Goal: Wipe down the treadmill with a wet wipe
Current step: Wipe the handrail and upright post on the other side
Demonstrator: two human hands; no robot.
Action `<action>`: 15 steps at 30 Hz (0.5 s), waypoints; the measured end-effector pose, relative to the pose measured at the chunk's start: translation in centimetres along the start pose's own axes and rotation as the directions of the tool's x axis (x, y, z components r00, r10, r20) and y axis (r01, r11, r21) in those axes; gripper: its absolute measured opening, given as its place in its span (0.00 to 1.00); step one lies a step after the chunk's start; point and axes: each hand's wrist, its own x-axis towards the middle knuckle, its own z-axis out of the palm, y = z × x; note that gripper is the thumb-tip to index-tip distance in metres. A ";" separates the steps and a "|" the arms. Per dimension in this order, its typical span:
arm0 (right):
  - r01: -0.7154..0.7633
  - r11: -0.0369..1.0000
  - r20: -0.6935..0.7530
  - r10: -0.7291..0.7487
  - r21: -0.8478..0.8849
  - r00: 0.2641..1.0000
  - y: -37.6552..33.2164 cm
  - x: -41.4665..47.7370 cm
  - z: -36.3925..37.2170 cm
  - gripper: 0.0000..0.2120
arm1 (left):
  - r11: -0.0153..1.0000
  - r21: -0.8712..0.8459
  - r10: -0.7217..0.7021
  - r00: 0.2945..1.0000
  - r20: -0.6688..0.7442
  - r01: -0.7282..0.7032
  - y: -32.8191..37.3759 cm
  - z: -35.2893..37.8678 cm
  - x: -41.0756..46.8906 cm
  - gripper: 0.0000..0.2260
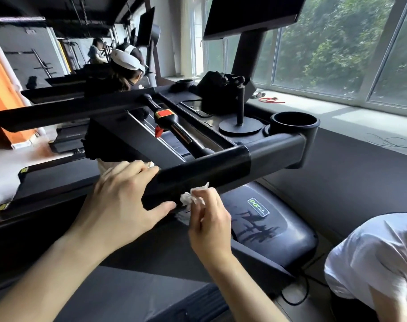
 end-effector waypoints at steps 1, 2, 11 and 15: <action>-0.039 0.999 -0.045 0.039 -0.012 0.998 1.3 0.7 -0.6 0.04 | 1.000 -0.003 -0.003 1.000 0.002 0.003 0.1 0.0 0.0 0.31; -0.120 0.993 -0.138 0.117 -0.008 0.983 2.6 1.7 -1.4 0.04 | 1.000 -0.006 -0.007 1.000 0.005 0.007 0.1 0.0 0.0 0.31; -0.427 0.860 -0.276 0.498 0.280 0.822 1.8 3.1 -1.8 0.04 | 0.998 -0.028 -0.062 0.998 0.030 0.063 0.6 -0.1 -0.1 0.33; -0.410 0.866 -0.142 0.461 0.286 0.876 2.3 2.0 -2.1 0.06 | 0.998 -0.026 -0.060 0.998 0.019 0.060 0.6 -0.2 -0.2 0.33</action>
